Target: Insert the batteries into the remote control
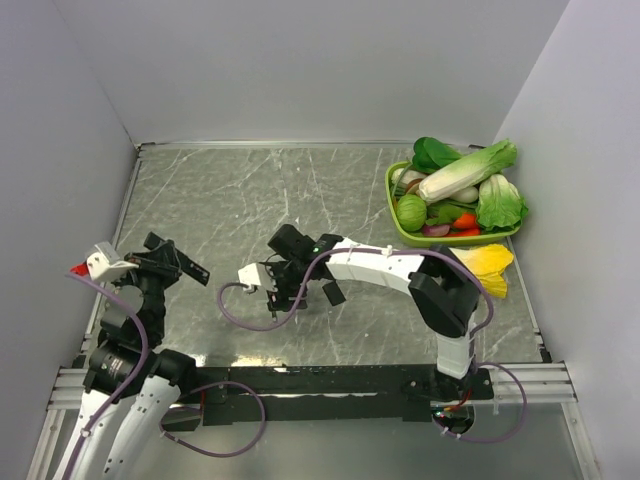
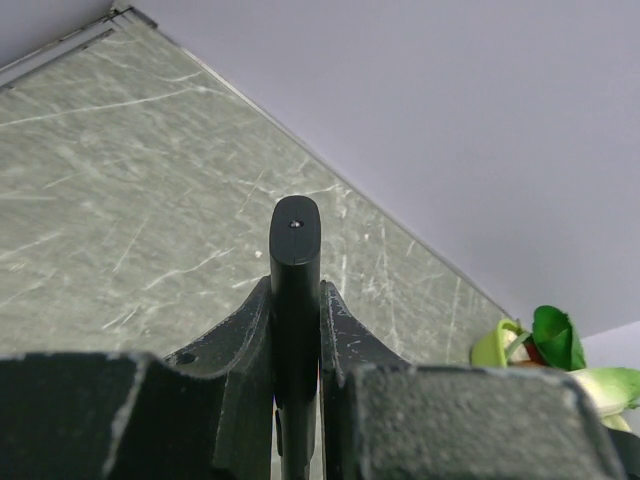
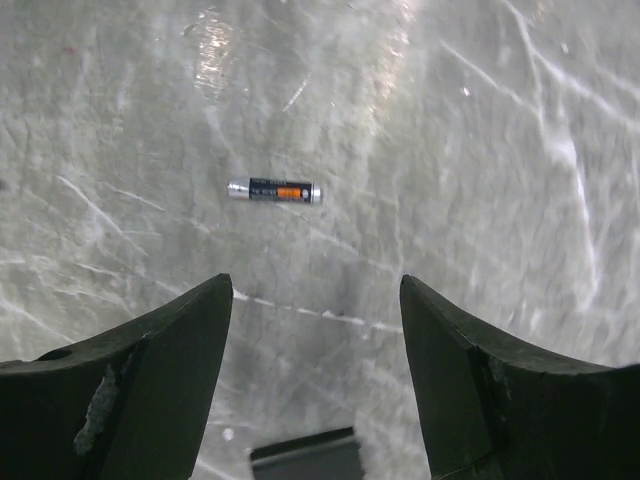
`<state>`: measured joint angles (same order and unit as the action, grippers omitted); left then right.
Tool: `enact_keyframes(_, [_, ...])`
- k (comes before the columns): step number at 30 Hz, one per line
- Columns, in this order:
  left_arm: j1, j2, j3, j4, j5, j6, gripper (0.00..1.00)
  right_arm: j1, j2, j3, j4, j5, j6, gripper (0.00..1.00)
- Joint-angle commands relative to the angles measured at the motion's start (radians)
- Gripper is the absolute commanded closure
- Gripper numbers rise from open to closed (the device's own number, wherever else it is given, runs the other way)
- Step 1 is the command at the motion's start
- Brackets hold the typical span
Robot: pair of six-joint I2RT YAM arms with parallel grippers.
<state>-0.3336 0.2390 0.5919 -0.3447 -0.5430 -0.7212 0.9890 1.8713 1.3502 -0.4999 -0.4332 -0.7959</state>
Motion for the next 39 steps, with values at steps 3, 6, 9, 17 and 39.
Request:
enact_keyframes(3, [-0.001,-0.033,0.034,-0.099,-0.034,0.014,0.98,0.026,0.078,0.116,-0.075,-0.081,-0.213,0.26])
enact_keyframes(6, [-0.001,-0.032,0.037,-0.117,-0.026,0.006,0.98,0.037,0.123,0.165,-0.129,-0.096,-0.242,0.28])
enact_keyframes(9, [-0.001,-0.027,0.036,-0.117,-0.018,0.002,0.98,0.05,0.161,0.204,-0.169,-0.096,-0.27,0.31])
enact_keyframes(17, [-0.001,-0.014,0.034,-0.105,-0.011,0.009,0.98,0.074,0.221,0.251,-0.233,-0.096,-0.307,0.39])
enact_keyframes(39, [-0.001,0.0,0.008,-0.097,0.02,-0.004,0.99,0.1,0.27,0.196,-0.181,-0.065,-0.272,0.63])
